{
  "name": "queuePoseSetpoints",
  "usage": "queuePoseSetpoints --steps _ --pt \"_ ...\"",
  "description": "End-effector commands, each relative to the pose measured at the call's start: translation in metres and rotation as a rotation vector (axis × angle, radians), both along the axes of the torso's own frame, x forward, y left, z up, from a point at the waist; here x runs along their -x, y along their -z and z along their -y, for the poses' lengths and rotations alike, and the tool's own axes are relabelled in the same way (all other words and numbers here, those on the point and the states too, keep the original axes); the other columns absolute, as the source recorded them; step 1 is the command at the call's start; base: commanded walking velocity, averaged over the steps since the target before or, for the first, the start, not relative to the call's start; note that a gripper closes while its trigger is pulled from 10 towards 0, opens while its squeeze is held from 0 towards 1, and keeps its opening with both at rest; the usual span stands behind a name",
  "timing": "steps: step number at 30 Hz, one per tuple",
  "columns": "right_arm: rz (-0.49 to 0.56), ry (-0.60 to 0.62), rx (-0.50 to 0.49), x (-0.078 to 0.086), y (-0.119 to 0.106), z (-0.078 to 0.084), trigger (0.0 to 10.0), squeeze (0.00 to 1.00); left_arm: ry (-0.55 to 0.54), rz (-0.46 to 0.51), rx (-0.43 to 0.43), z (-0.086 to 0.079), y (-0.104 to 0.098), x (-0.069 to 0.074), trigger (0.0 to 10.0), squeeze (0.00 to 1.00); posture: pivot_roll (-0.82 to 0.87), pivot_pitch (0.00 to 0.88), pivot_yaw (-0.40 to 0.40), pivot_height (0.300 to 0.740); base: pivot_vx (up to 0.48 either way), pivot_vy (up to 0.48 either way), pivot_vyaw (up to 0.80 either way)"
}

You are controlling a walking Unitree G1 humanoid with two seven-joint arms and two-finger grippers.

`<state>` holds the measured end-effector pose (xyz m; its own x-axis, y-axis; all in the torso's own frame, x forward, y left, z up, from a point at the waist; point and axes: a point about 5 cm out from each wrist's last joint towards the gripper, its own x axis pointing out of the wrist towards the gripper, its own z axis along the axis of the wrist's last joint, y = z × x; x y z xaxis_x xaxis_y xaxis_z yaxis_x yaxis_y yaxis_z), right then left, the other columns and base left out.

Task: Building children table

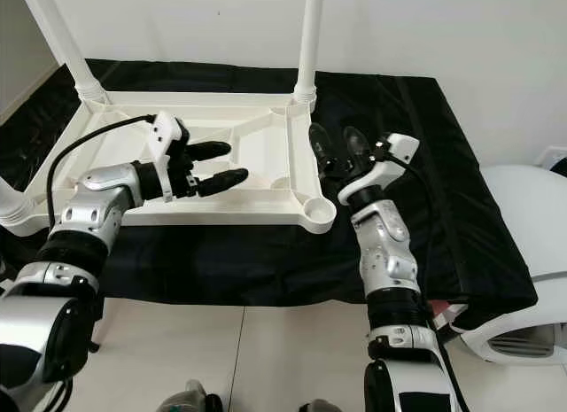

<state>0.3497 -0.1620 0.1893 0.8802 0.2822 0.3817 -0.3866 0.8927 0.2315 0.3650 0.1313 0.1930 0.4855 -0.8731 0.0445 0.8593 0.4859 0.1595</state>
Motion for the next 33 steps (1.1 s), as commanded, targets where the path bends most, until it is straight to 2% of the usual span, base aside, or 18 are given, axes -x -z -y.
queuePoseSetpoints --steps 1,2,5,7,9,10,17,22,26,33 --pt "0.0 0.01 0.015 -0.002 0.0 -0.004 10.0 0.0 -0.653 0.012 0.103 -0.026 0.002 -0.019 10.0 0.0 0.03 0.0 -0.009 0.74 0.0 0.0 0.0" --pt "0.0 0.01 0.015 -0.002 0.0 -0.004 10.0 0.0 -0.653 0.012 0.103 -0.026 0.002 -0.019 10.0 0.0 0.03 0.0 -0.009 0.74 0.0 0.0 0.0" --pt "-0.03 0.054 0.064 -0.007 0.006 -0.011 10.0 0.0 -0.774 0.048 0.128 -0.035 0.01 -0.013 10.0 0.0 0.05 0.0 -0.02 0.74 0.0 0.0 0.0" --pt "-0.03 0.054 0.064 -0.007 0.006 -0.011 10.0 0.0 -0.774 0.048 0.128 -0.035 0.01 -0.013 10.0 0.0 0.05 0.0 -0.02 0.74 0.0 0.0 0.0" --pt "-0.041 0.094 0.081 -0.008 0.01 -0.013 10.0 0.0 -0.822 0.05 0.136 -0.039 0.018 -0.007 10.0 0.0 0.05 0.0 -0.021 0.74 0.0 0.0 0.0" --pt "-0.041 0.094 0.081 -0.008 0.01 -0.013 10.0 0.0 -0.822 0.05 0.136 -0.039 0.018 -0.007 10.0 0.0 0.05 0.0 -0.021 0.74 0.0 0.0 0.0" --pt "-0.052 0.176 0.135 -0.004 0.026 -0.01 10.0 0.0 -1.017 0.013 0.192 -0.055 0.039 0.006 10.0 0.0 0.05 0.0 -0.018 0.74 0.0 0.0 0.0" --pt "-0.047 0.195 0.146 -0.001 0.03 -0.012 10.0 0.0 -1.067 0.039 0.189 -0.052 0.043 0.012 10.0 0.0 0.05 0.0 -0.019 0.74 0.0 0.0 0.0" --pt "-0.051 0.209 0.178 0.002 0.038 -0.021 10.0 0.0 -1.056 0.068 0.199 -0.044 0.046 0.021 10.0 0.0 0.06 0.0 -0.023 0.74 0.0 0.0 0.0" --pt "-0.042 0.217 0.196 0.003 0.041 -0.023 10.0 0.0 -1.078 0.071 0.197 -0.044 0.054 0.028 10.0 0.0 0.06 0.0 -0.029 0.74 0.0 0.0 0.0"
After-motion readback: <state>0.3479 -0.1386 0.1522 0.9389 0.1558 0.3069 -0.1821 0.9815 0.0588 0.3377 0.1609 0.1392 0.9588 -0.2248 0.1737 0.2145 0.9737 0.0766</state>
